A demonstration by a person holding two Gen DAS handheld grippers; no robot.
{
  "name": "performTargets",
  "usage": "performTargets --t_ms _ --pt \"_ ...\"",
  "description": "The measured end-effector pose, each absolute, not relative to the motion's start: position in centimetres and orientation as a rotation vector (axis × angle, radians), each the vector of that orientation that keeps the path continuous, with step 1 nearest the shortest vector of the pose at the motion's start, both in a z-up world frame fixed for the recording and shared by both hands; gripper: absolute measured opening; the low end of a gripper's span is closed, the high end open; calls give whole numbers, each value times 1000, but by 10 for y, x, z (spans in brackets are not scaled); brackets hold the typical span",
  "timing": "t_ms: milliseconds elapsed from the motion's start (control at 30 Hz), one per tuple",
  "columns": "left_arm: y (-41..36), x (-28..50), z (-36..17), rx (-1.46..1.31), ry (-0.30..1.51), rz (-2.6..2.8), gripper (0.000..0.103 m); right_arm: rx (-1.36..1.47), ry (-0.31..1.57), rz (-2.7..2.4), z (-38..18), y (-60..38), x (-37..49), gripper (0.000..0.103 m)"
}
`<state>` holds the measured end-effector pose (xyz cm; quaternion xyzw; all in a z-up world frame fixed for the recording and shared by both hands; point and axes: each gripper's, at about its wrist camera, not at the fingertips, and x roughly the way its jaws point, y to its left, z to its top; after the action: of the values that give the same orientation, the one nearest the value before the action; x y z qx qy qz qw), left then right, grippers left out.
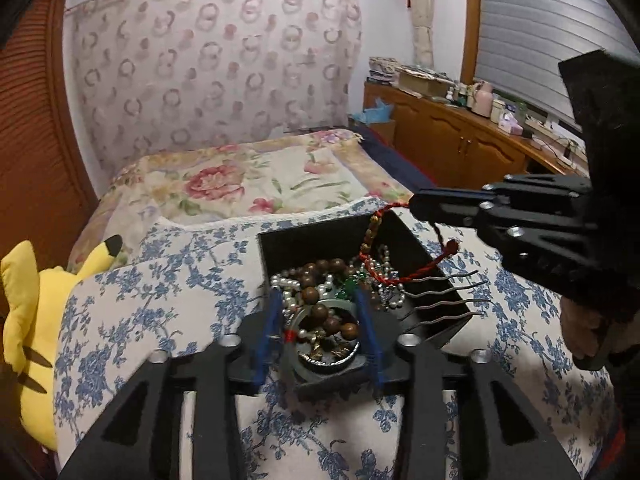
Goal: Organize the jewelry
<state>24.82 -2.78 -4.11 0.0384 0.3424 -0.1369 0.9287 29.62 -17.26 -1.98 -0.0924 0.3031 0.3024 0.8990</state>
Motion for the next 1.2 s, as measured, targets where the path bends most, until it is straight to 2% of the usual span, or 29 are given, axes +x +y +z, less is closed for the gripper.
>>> performTargets --t_ms 67,100,133,167,267,300,333,367,533,600,633,1200 --pt "-23 242 -39 72 693 -264 54 -202 627 607 -22 -171 297 15" --pt "-21 239 -38 71 687 -254 57 -202 627 594 -22 -171 295 31" --pt "-20 235 -37 71 683 -242 66 -193 626 591 -21 -172 294 41" --pt "-18 230 -36 71 678 -231 73 -180 625 586 -20 -174 291 44" --pt "-12 215 -34 67 661 -203 82 -162 613 558 -17 -180 278 54" --pt "-11 209 -34 67 655 -191 87 -154 608 545 -16 -183 271 62" --pt "-9 202 -33 67 645 -174 90 -145 605 536 -16 -186 266 68" --pt "-8 196 -32 65 639 -165 90 -136 604 528 -16 -189 259 70" --pt "-1 167 -29 35 626 -115 90 -94 586 458 -16 -202 225 96" --pt "0 155 -28 35 616 -100 91 -77 572 436 -15 -208 206 99" --pt "1 149 -27 35 611 -95 96 -73 569 433 -15 -210 200 100" --pt "0 66 -12 23 530 -27 95 9 457 293 0 -243 80 100"
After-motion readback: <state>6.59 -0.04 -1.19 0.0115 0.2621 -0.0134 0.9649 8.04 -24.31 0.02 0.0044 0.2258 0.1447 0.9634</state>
